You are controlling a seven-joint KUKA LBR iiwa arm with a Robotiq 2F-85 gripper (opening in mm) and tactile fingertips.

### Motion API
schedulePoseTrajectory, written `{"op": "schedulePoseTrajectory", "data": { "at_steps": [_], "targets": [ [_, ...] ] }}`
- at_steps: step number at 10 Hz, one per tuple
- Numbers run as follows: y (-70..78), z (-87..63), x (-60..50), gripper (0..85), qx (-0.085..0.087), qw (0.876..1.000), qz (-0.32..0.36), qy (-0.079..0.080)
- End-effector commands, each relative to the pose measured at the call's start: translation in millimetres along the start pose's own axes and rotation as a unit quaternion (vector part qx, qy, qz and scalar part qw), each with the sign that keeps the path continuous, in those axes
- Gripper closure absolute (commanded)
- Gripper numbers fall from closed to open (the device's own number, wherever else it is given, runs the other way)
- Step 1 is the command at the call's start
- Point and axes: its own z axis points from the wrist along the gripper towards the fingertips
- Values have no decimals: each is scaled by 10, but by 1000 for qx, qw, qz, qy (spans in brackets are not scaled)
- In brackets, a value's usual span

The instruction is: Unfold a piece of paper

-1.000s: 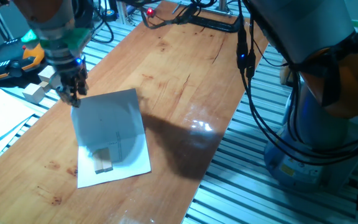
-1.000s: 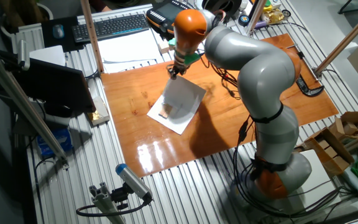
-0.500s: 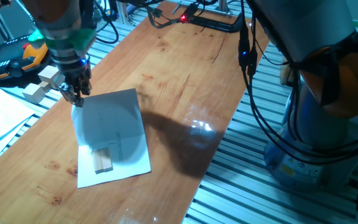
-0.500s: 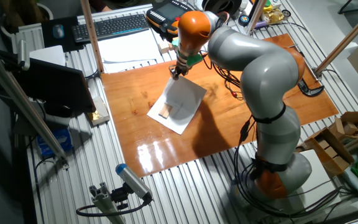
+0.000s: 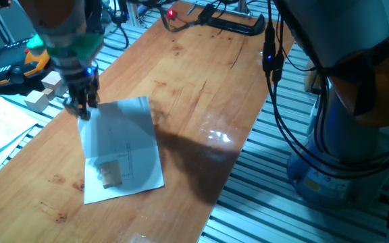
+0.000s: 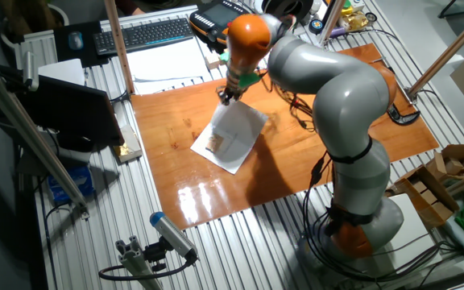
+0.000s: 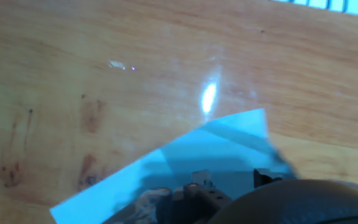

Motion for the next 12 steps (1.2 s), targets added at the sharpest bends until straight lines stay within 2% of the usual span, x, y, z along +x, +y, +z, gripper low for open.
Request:
{"op": "schedulePoseTrajectory", "data": {
  "at_steps": [1,4,7,9,12],
  "targets": [
    [19,83,7,500,-5,1000,1,0],
    [37,361,-17,697,-9,1000,2,-2],
    [88,449,4,830,-10,1000,10,10],
    [177,500,58,830,-2,1000,10,14],
    [194,609,109,830,-2,1000,8,14]
  ]
}}
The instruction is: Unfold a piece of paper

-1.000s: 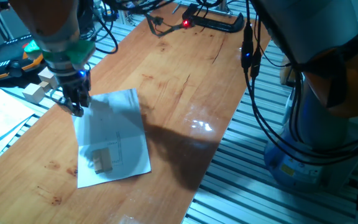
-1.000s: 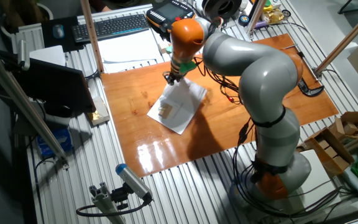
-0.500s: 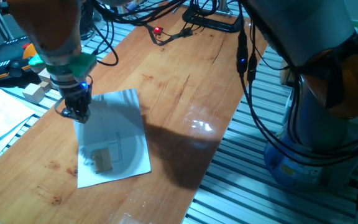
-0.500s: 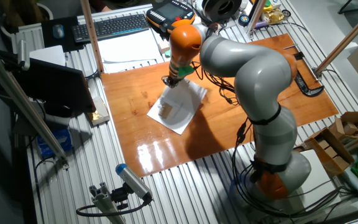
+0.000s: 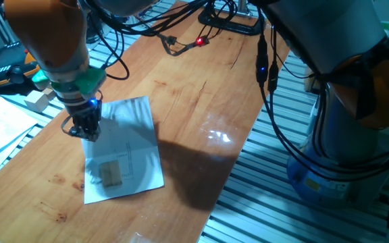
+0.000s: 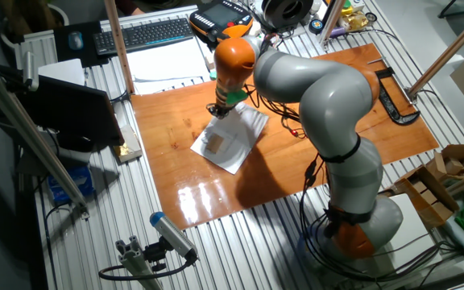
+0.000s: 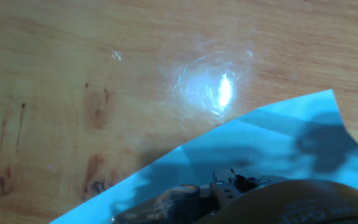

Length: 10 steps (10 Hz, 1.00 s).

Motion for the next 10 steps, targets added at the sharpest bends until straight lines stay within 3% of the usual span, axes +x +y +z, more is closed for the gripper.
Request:
{"op": "schedulePoseTrajectory", "data": {
  "at_steps": [1,6,10],
  "targets": [
    [1,31,3,830,0,1000,0,-2],
    [-9,187,-8,830,0,1000,3,-6],
    [-38,230,-17,830,-1,1000,6,-4]
  ]
}}
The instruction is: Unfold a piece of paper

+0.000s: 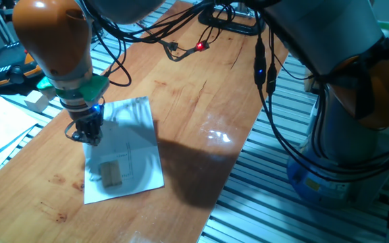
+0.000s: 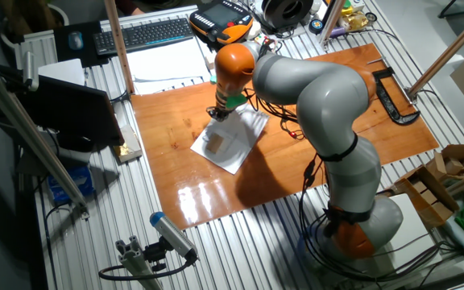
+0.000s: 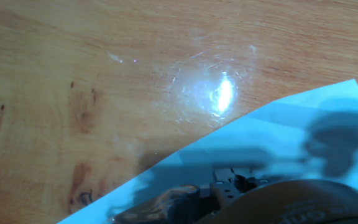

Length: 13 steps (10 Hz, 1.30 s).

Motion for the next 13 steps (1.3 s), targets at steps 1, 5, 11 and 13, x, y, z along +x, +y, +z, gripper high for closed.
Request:
{"op": "schedulePoseTrajectory", "data": {
  "at_steps": [1,5,11,13],
  "targets": [
    [-6,12,-1,830,0,1000,0,0],
    [-22,96,-11,830,0,1000,4,0],
    [-27,168,-17,830,2,1000,8,6],
    [-27,168,-17,830,-5,1000,14,13]
  ]
}}
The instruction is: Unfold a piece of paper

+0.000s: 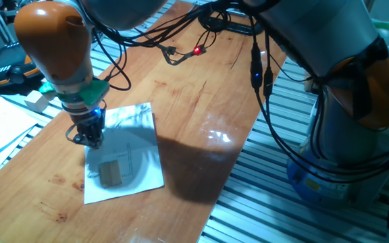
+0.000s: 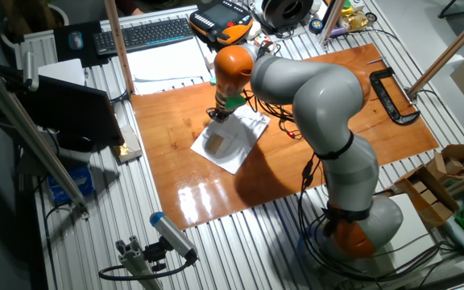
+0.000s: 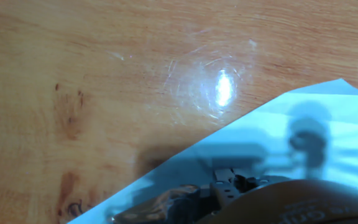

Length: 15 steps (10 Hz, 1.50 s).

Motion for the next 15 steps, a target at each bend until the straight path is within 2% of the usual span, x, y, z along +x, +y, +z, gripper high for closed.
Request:
{"op": "schedulePoseTrajectory", "data": {
  "at_steps": [1,8,11,12,15],
  "targets": [
    [2,1,1,830,0,1000,-3,4],
    [2,1,1,830,16,999,-28,10],
    [2,1,1,830,18,999,-32,-4],
    [2,1,1,830,17,999,-34,-3],
    [149,89,5,830,17,999,-45,-3]
  ]
}}
